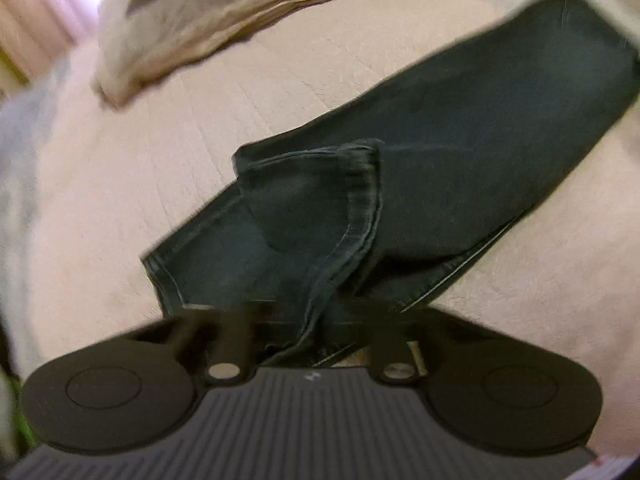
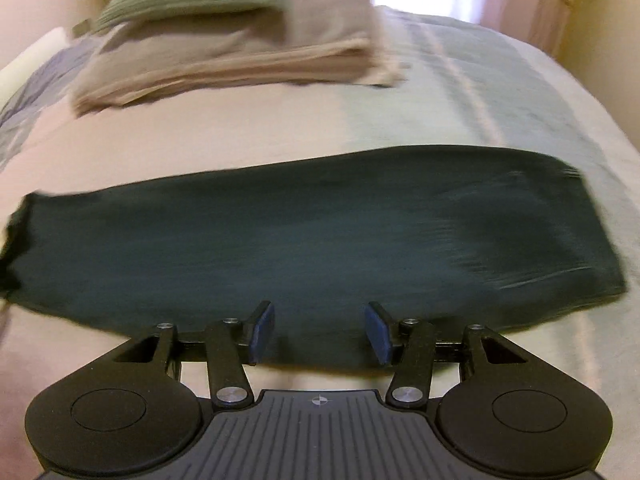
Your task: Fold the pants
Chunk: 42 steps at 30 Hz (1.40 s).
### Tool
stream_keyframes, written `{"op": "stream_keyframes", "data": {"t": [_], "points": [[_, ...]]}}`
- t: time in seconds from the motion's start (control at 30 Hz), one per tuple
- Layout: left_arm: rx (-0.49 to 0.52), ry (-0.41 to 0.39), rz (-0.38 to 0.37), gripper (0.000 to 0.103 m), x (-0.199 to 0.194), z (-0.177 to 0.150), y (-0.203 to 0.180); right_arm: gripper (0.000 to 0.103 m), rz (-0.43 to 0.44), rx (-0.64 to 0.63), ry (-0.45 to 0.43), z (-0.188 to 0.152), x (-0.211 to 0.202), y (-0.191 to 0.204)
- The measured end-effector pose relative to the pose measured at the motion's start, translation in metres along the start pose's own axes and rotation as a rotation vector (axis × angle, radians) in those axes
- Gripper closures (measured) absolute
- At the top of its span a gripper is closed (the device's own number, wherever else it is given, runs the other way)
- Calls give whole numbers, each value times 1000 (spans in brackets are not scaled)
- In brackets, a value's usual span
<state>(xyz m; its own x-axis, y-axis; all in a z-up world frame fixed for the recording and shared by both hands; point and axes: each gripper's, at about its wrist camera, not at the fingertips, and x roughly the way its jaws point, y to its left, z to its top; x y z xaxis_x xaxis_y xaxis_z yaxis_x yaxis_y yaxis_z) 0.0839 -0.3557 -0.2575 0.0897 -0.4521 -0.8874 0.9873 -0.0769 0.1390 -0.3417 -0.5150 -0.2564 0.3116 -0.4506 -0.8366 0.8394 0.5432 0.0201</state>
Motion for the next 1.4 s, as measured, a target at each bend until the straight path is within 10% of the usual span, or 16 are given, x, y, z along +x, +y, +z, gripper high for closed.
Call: {"op": "stream_keyframes", "data": {"t": [0.23,0.43,0.6,0.77,1.13,1.4], "points": [[-393,-5,-1,97,-9,-31,144,55,110,-39,42,-3,27,151],[-232,9,90,94,-3,-60,157,55,193,-169,57,2,53,231],[12,-37,-26,76,7,-66,122,55,229,-252,57,8,75,261],[24,-10,-98,73,31,-74,102,55,261,-248,90,0,91,273],[89,-10,-3,73,-3,-58,81,55,16,47,121,-34,70,163],[332,-153,-129,69,-14,20,-75,55,-221,390,49,-61,26,5]]}}
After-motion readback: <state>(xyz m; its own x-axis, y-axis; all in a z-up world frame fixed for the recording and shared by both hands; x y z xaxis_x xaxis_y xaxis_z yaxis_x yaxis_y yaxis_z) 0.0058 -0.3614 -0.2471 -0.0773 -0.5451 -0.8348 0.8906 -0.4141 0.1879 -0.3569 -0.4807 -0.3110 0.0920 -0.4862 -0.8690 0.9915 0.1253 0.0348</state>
